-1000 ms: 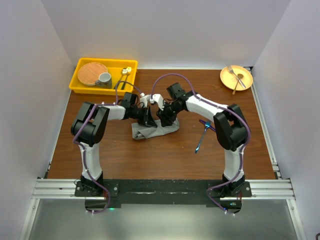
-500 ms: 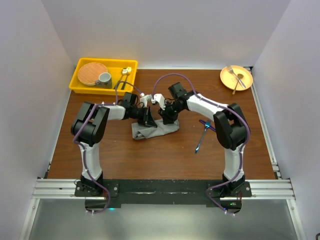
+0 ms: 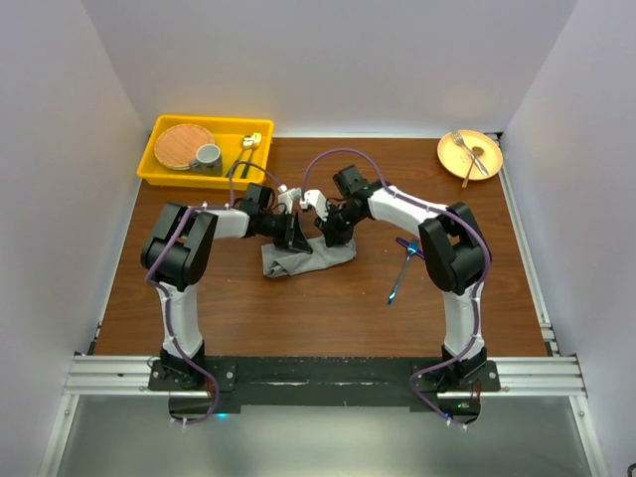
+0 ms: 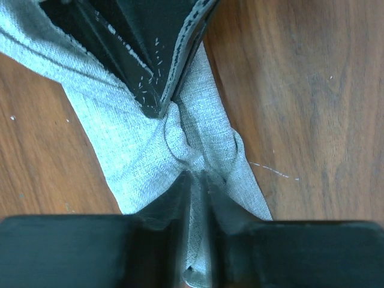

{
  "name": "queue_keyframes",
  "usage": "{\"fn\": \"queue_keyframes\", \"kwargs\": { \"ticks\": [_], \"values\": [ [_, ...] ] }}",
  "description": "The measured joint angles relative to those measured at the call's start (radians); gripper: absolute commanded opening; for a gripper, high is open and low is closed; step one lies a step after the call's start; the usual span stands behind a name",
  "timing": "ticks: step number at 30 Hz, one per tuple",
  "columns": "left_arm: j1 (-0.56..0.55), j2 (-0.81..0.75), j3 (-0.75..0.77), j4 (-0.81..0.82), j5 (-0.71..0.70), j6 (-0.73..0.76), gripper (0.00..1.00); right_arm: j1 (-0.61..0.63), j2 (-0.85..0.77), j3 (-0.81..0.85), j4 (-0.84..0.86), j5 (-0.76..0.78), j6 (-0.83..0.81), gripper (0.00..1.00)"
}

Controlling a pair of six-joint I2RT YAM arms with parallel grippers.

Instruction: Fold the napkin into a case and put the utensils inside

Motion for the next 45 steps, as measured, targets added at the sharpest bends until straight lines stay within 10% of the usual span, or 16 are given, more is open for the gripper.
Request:
{"fn": "queue_keyframes", "kwargs": {
  "ticks": [11,14,26,45],
  "values": [
    [0.0,0.001,0.0,0.001,0.0,-0.007,0.0,-0.008,0.0,0.027,-0.002,0.0,0.0,0.01],
    [0.0,0.002,0.0,0.002,0.001,-0.008,0.0,-0.011,0.005,0.057,-0.035,-0.001,-0.01,0.27],
    [0.0,0.005,0.0,0.007,0.006,-0.015,0.0,-0.013,0.037,0.13,-0.118,-0.027,-0.116,0.37],
    [0.001,0.01,0.0,0.014,0.016,-0.015,0.0,-0.003,0.093,0.134,-0.145,-0.046,-0.209,0.33]
  ]
}}
